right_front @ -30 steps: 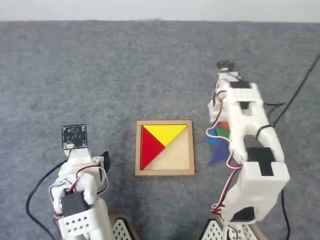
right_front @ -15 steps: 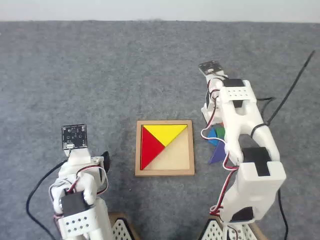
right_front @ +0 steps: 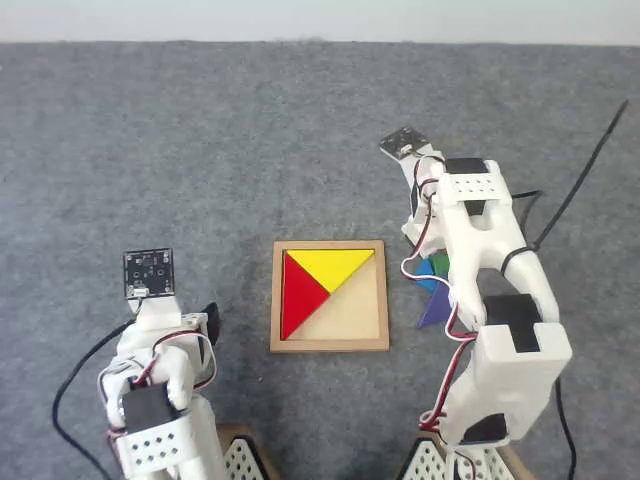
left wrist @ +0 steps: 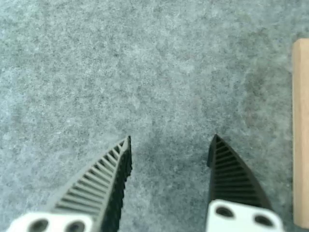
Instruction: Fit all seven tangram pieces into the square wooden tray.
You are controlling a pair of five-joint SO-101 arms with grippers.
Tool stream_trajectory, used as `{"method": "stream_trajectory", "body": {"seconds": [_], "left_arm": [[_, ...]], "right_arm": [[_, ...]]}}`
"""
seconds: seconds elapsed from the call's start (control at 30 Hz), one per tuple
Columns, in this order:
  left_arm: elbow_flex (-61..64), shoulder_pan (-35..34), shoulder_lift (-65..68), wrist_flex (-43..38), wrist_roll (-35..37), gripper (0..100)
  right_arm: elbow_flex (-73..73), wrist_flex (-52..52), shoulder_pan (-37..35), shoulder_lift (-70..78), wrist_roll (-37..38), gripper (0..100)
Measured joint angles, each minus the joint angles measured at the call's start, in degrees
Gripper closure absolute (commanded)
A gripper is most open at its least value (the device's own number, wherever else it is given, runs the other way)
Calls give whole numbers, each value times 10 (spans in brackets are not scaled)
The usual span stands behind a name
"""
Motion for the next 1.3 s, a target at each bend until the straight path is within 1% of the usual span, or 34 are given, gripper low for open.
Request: {"method": "stream_trajectory", "body": {"seconds": [0.13, 0.33, 0.47, 0.83, 1.0, 1.07, 1.2, 1.23, 1.3], "left_arm": [[0, 0, 0, 0, 0, 755], [0, 0, 0, 0, 0, 755], [0, 0, 0, 0, 0, 755], [0, 0, 0, 0, 0, 755], [0, 0, 0, 0, 0, 755], [0, 0, 0, 0, 0, 755], [0, 0, 0, 0, 0, 755], [0, 0, 0, 0, 0, 755], [0, 0, 0, 0, 0, 755]], "right_arm": [[-11, 0, 0, 7, 12, 765], [-62, 3, 0, 81, 48, 768], [-88, 5, 0, 112, 49, 768], [-114, 11, 1, 115, 49, 768], [-127, 11, 0, 141, 49, 772], [-133, 11, 0, 147, 49, 811], [-135, 11, 3, 149, 48, 943], [-139, 7, 4, 149, 45, 961], [-144, 6, 5, 149, 36, 955]]}}
